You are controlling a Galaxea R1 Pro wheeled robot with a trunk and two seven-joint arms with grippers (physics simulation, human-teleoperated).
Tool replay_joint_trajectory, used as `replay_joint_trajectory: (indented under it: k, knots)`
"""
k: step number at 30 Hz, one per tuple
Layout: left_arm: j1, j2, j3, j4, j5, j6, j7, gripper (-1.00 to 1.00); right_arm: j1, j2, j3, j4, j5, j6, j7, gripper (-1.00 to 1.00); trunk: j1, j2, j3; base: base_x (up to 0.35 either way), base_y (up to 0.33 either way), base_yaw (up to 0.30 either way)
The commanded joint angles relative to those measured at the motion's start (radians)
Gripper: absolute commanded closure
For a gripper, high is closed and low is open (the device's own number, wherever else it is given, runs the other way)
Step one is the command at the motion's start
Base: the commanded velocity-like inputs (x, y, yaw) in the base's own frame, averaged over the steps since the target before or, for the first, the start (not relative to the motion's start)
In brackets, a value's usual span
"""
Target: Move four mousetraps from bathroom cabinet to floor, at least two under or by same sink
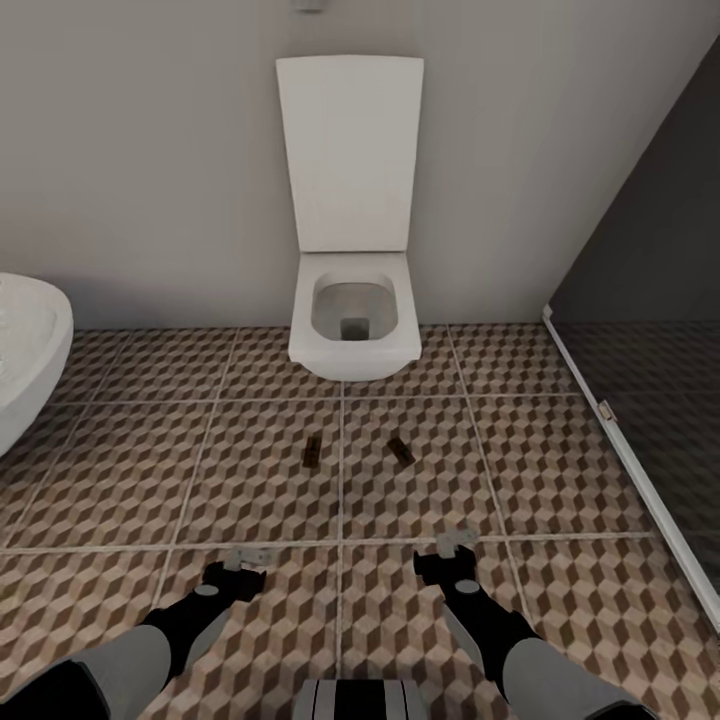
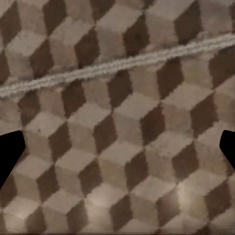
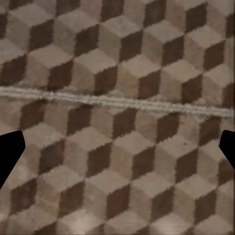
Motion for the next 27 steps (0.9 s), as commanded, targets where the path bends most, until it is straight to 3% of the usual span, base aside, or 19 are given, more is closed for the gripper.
replay_joint_trajectory:
  k: [1,16,27]
  knots:
    - [0.000,-0.001,-0.009,0.010,0.007,-0.011,0.003,-1.00,-0.001,0.000,0.008,0.009,-0.009,-0.011,-0.006,-1.00,-0.004,0.007,0.004,0.000,0.000,0.000]
    - [0.005,-0.027,-0.009,0.167,0.007,-0.131,-0.023,-1.00,-0.001,0.000,0.008,0.197,-0.008,-0.199,0.015,-1.00,-0.062,0.112,0.069,0.000,0.000,0.000]
    - [0.015,-0.028,-0.007,0.199,0.008,-0.207,-0.051,-1.00,0.002,-0.001,0.008,0.250,-0.008,-0.259,0.032,-1.00,-0.104,0.189,0.117,0.000,0.000,0.000]
